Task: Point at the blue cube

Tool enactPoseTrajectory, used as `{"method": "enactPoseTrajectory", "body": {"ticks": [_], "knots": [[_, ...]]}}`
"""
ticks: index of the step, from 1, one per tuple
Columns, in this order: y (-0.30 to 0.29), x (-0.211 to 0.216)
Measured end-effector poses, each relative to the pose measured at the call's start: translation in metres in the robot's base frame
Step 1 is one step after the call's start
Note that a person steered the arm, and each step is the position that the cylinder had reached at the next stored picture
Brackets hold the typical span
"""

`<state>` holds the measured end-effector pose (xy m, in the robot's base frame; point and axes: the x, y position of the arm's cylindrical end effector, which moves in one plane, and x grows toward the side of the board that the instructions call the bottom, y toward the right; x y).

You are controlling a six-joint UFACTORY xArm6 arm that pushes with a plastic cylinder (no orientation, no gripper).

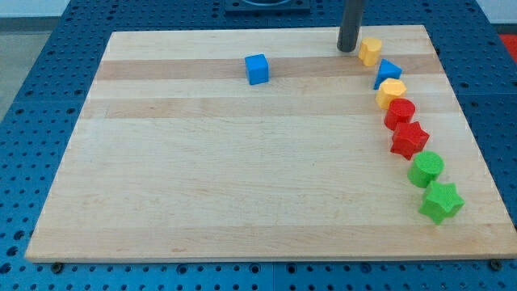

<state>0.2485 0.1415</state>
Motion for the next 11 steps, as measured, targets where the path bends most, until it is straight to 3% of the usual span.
{"method": "enactPoseTrajectory", "body": {"ticks": [3,7,9,11], "knots": [[0.018,0.001],[-0.112,0.101],[-0.19,0.1],[-0.194,0.076]]}}
